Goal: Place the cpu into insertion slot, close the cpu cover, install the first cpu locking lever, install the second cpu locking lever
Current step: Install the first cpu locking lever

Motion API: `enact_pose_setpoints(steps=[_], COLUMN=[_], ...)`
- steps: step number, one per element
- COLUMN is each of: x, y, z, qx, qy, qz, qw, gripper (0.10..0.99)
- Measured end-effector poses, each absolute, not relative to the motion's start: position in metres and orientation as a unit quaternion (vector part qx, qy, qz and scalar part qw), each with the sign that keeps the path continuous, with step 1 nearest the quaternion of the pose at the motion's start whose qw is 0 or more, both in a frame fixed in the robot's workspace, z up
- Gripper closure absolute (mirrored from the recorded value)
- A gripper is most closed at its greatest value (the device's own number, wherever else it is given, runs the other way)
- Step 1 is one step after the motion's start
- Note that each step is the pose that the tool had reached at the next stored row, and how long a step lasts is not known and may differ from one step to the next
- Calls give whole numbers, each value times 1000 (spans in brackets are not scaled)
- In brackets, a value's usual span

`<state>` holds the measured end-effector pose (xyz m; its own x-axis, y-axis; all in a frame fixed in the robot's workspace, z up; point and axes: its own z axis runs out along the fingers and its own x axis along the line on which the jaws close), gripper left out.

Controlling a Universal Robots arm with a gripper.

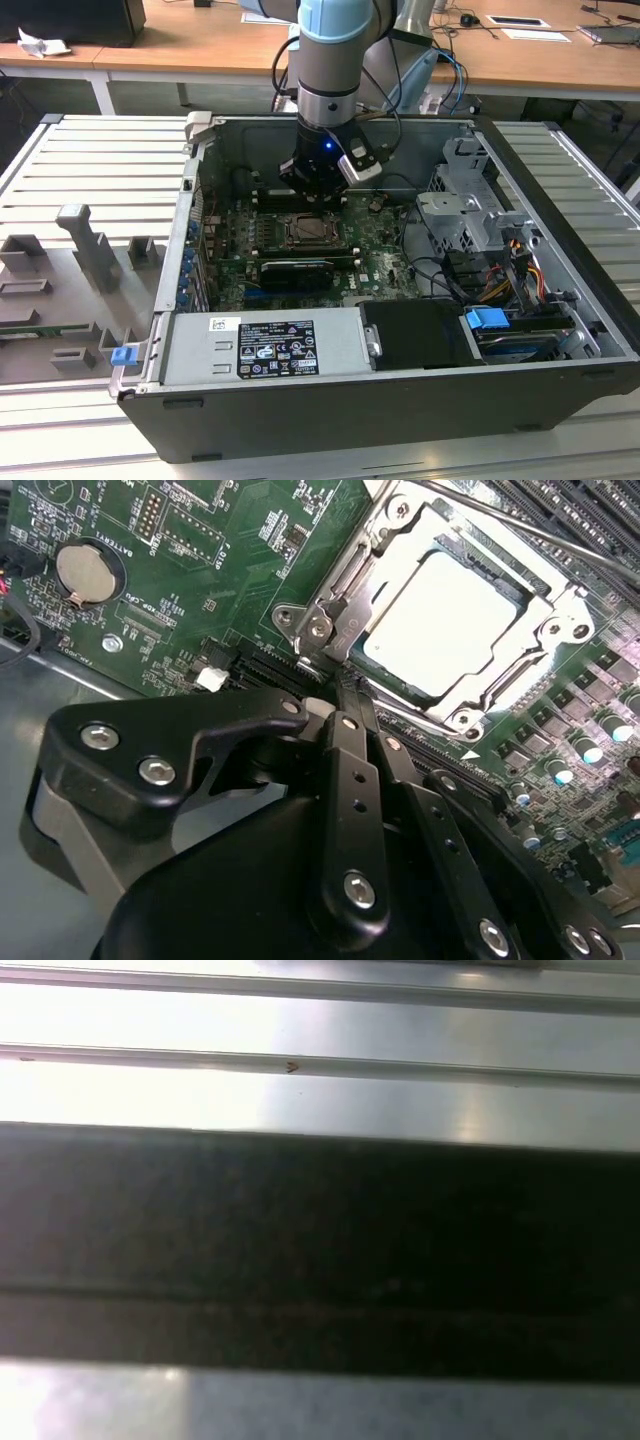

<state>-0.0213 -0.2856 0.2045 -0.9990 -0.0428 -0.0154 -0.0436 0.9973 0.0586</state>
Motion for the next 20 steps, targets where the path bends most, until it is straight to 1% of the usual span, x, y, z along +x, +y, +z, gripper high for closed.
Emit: enact_pose_setpoints(steps=[10, 16, 20], x=[-21, -21, -21], y=[-286, -286, -286], z=[202, 201, 213], qx=[-22, -22, -22], qy=[999, 999, 999], qz=[25, 27, 27], qw=[7, 8, 8], gripper=[980, 980, 980])
